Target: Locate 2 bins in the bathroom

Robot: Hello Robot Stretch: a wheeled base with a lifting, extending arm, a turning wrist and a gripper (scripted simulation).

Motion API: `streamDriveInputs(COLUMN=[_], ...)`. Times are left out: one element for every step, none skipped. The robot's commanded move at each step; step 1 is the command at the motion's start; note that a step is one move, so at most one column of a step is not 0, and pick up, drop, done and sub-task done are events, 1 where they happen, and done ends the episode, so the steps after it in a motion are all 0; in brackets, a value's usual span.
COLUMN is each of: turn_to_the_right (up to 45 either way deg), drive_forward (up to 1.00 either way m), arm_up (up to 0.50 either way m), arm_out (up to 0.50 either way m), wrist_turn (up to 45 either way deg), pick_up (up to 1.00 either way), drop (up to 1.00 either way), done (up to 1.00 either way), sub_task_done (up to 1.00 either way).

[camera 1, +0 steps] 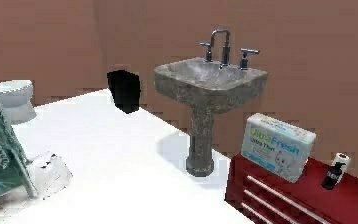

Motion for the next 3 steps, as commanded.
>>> streamDriveInputs(turn_to_the_right=[45.0, 0.0, -45.0], drive_forward=[0.0, 0.05, 0.0], arm_up=[0.0, 0.0, 0.0], arm_out=[0.0, 0.0, 0.0], wrist_turn=[0.0, 0.0, 0.0], pick_up=[0.0, 0.0, 0.0], drop=[0.0, 0.0, 0.0], done=[0.0, 0.0, 0.0], sub_task_done=[0.0, 0.0, 0.0])
